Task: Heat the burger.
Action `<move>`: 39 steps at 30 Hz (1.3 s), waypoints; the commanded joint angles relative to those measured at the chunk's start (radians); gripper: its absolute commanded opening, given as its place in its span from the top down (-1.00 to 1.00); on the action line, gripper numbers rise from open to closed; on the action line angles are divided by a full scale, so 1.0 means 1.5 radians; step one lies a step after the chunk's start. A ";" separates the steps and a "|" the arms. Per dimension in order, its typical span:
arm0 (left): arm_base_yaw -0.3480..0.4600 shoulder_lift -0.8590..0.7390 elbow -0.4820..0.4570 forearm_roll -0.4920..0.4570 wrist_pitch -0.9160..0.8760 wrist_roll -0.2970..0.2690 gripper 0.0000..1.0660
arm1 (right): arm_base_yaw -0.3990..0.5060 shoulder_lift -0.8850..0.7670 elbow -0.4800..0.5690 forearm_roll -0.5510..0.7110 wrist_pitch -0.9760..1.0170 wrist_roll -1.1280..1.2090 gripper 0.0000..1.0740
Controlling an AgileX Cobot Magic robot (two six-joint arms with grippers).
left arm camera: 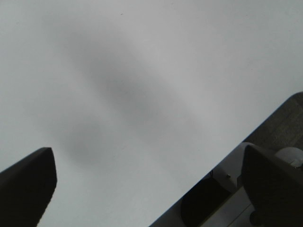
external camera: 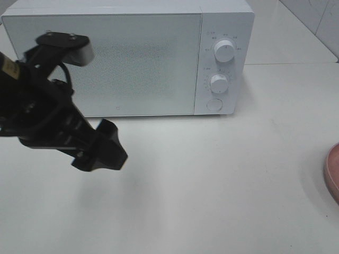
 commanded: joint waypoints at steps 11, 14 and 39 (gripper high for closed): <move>0.272 -0.108 0.004 0.025 0.215 -0.038 -0.84 | -0.003 -0.016 0.001 0.003 -0.009 -0.006 -0.38; 0.318 -0.133 0.005 0.039 0.248 -0.038 -0.84 | -0.003 -0.016 0.001 0.003 -0.009 -0.006 -0.38; 0.429 -0.523 0.222 0.093 0.277 -0.041 -0.84 | -0.003 -0.016 0.001 0.003 -0.009 -0.006 -0.38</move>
